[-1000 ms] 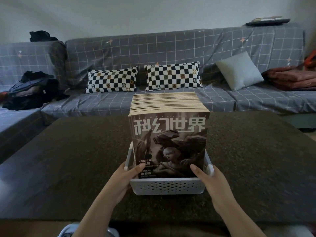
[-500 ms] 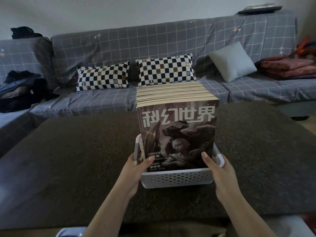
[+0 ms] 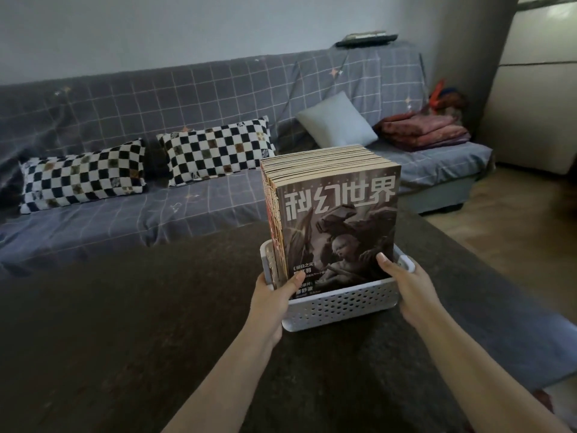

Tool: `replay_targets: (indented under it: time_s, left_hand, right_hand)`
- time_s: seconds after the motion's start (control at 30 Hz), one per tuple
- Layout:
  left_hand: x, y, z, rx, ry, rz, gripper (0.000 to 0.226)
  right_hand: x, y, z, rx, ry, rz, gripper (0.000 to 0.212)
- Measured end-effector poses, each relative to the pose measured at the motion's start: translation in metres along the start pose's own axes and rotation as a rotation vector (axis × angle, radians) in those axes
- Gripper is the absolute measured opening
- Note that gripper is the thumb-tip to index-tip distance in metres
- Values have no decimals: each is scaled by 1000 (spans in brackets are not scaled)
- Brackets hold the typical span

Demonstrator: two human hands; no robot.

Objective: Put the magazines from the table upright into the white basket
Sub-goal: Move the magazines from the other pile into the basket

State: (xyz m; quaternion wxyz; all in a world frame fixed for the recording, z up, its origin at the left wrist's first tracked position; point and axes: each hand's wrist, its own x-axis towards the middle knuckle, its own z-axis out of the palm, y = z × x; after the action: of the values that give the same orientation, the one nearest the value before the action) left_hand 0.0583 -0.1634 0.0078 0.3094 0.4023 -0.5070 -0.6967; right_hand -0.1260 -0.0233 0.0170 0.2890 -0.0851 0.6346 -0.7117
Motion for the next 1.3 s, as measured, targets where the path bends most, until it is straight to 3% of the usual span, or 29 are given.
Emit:
replay_targets:
  time_s: [0.27,0.37,0.5,0.6,1.0,1.3]
  left_hand:
    - [87,7,106,47,41,39,75]
    - [118,10,134,56,34,40,78]
    - [150,14,165,58,57,49,79]
    - [169,16,183,74,82,37,85]
    - [204,23,212,96,97,43,82]
    - [217,25,216,92,86,54,84]
  right_hand:
    - [132,-37,-33,39,-29,-32,82]
    - [177,-47,-39,35,-96,-63,64]
    - [229,-59,-45,4,-83,-56,80]
    - [260,-65,-48,15,-155,-63,61]
    - [302,-79,-49,-34,-216,-84,38]
    - [310,-82,-50,-122,-179,-57,48]
